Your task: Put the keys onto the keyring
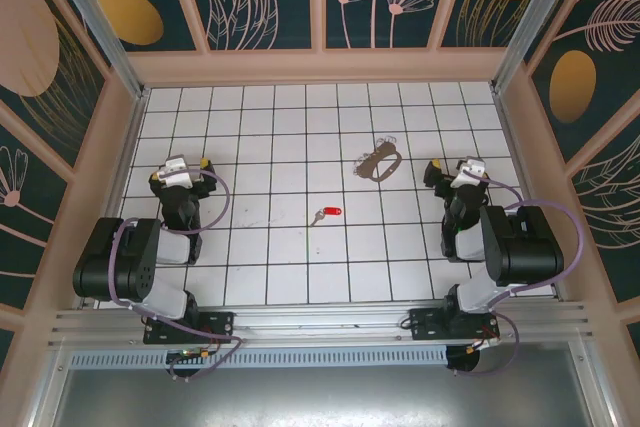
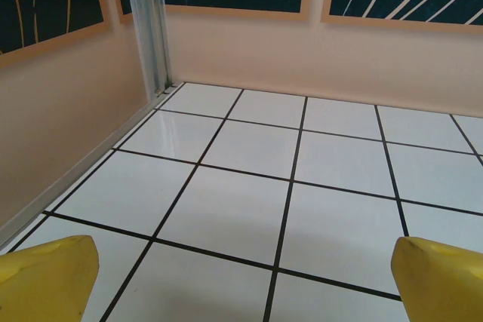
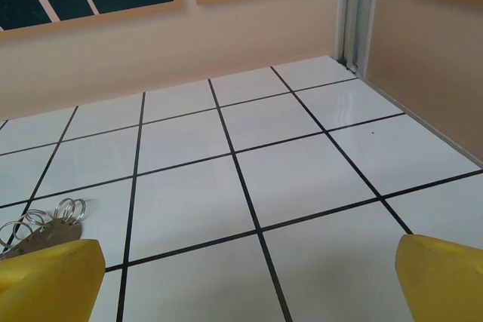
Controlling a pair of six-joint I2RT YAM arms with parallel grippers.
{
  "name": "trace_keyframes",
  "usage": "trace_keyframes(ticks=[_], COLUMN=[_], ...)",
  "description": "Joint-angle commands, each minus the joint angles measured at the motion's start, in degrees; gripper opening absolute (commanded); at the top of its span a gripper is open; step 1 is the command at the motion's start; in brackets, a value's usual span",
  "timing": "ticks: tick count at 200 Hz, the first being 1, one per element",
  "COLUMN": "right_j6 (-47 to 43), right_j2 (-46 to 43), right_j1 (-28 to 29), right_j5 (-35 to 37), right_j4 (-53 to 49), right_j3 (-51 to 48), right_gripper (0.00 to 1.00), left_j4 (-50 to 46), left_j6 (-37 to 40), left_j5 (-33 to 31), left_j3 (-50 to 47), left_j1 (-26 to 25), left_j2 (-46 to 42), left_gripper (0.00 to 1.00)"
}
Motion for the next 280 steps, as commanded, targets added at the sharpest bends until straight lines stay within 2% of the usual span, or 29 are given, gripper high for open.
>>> trace_keyframes(ticks=[1,280], right_j6=[0.4,0.8], right_j2=[-0.2,-0.3], right_j1=[0.2,-0.4], right_j5=[1.5,-0.1], right_j4=[3.1,2.9], right_j3=[-0.4,-0.4], right_gripper=[0.99,0.99], left_j4=[2.4,2.2], left_j6=[-0.7,-0.7], left_j5=[0.9,1.0], left_j3=[-0.3,-0.1], left_j1=[0.3,0.3], left_j2=[-0.2,-0.2], left_gripper=[0.99,0.99])
